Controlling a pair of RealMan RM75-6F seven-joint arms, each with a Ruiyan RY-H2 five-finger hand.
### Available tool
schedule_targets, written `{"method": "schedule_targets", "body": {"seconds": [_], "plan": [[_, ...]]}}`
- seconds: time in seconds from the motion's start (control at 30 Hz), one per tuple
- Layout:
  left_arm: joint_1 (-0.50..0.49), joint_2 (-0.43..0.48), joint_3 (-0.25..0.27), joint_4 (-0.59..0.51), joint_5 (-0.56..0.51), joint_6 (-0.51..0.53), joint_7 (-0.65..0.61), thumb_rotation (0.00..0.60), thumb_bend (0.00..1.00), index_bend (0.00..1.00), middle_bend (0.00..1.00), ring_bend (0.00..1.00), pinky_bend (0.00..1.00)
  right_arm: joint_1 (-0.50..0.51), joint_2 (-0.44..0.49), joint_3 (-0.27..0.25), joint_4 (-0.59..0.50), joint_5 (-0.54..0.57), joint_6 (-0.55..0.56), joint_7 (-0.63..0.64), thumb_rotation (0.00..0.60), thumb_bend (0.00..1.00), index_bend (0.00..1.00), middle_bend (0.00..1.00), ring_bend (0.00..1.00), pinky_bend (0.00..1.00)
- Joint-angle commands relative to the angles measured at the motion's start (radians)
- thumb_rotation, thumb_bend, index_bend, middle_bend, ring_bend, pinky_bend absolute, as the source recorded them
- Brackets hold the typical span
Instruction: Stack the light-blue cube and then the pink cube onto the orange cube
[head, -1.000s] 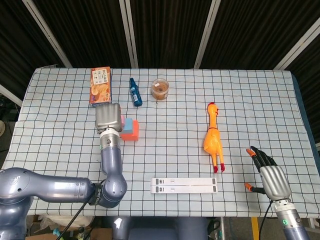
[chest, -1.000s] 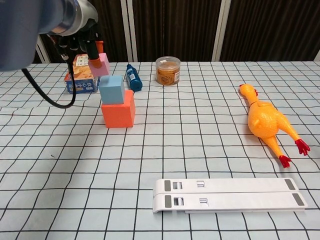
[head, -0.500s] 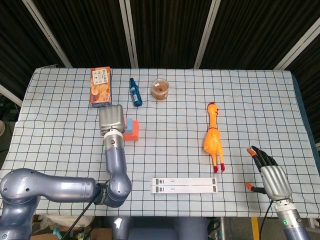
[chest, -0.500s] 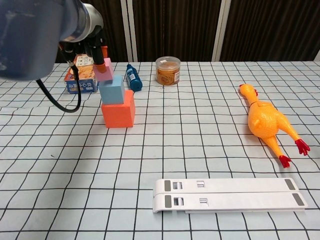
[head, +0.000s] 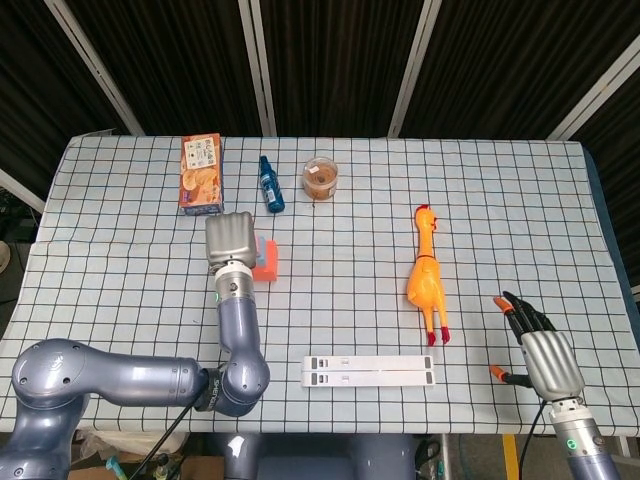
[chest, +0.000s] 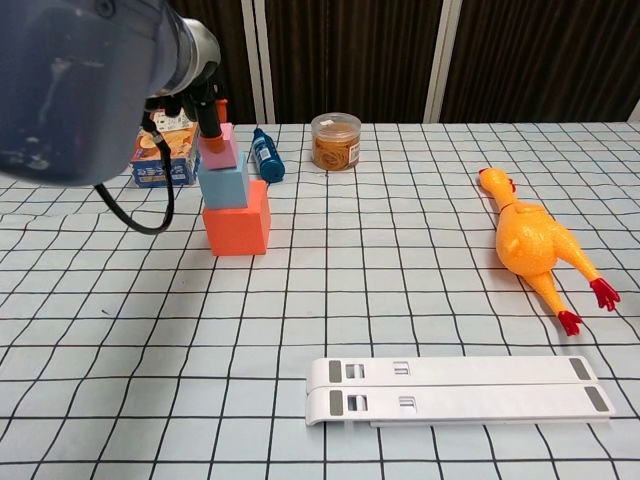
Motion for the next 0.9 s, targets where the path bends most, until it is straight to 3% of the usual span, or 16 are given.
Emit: {"method": "schedule_targets", "body": {"seconds": [0.03, 0.6, 0.73, 0.9], "plan": [[0.002, 0.000, -0.001, -0.004, 0.003, 0.004, 0.005, 0.600, 0.37, 0.42, 1.00, 0.80, 0.82, 0.000, 0.000, 0.000, 0.000, 0.000, -0.001, -0.001, 0.600, 0.16, 0.10, 0.07, 0.12, 0.21], [0.007, 0.004, 0.001, -0.040, 0.035, 0.024, 0.037, 0.600, 0.37, 0.33, 1.00, 0.80, 0.82, 0.002, -0.001, 0.001, -0.001, 0.003, -0.004, -0.005, 0.600, 0.16, 0.10, 0.07, 0.12, 0.21], [0.019, 0.067, -0.030, -0.156, 0.049, 0.091, 0.055, 0.600, 0.37, 0.31, 1.00, 0.80, 0.82, 0.003, -0.002, 0.001, 0.000, 0.001, -0.004, -0.004, 0.600, 0.16, 0.10, 0.07, 0.12, 0.21], [0.094, 0.227, -0.097, -0.417, 0.066, 0.166, 0.049, 0.600, 0.37, 0.32, 0.97, 0.76, 0.79, 0.004, -0.002, -0.001, -0.002, -0.007, 0.000, -0.004, 0.600, 0.16, 0.10, 0.07, 0.12, 0.21]]}}
